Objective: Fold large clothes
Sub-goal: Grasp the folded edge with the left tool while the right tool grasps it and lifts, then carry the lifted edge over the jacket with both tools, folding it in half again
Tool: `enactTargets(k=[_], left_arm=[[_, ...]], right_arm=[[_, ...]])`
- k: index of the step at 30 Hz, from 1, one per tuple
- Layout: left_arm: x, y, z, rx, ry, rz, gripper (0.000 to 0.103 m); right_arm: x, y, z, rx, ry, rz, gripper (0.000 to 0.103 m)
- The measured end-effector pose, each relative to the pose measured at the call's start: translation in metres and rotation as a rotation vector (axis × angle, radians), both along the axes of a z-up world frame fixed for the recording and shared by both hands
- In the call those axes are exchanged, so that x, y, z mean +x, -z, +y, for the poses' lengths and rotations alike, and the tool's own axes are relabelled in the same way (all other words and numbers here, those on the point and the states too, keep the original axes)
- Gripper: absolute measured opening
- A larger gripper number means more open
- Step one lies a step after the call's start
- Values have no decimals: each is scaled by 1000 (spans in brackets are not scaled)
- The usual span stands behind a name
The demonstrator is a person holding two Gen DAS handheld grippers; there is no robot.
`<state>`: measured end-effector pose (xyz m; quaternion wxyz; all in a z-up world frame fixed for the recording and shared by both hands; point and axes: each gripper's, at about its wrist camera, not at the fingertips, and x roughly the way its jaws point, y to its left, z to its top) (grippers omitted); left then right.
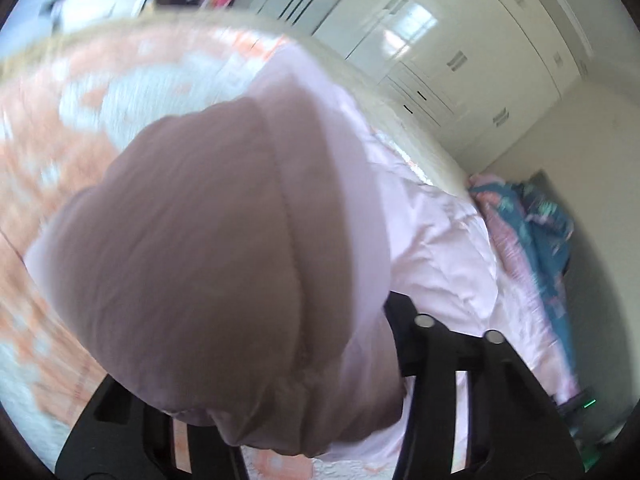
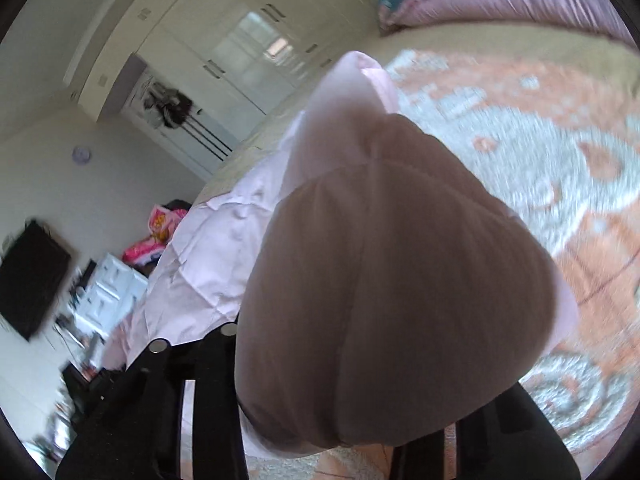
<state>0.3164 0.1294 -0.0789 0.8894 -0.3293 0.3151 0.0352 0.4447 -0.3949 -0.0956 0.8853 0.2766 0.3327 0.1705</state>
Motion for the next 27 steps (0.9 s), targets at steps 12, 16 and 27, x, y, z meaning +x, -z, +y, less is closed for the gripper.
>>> enactTargets(k=[12, 16, 27], left_arm=[[-78, -83, -30, 154, 36, -102, 31], [-106, -78, -33, 178, 39, -80, 31], [-164, -59, -40, 226, 70, -15, 31]], right_arm=[[-92, -90, 26, -260, -124, -268, 27], [-126, -84, 16, -260, -133, -250, 27], [-195, -63, -3, -249, -107, -162, 27]])
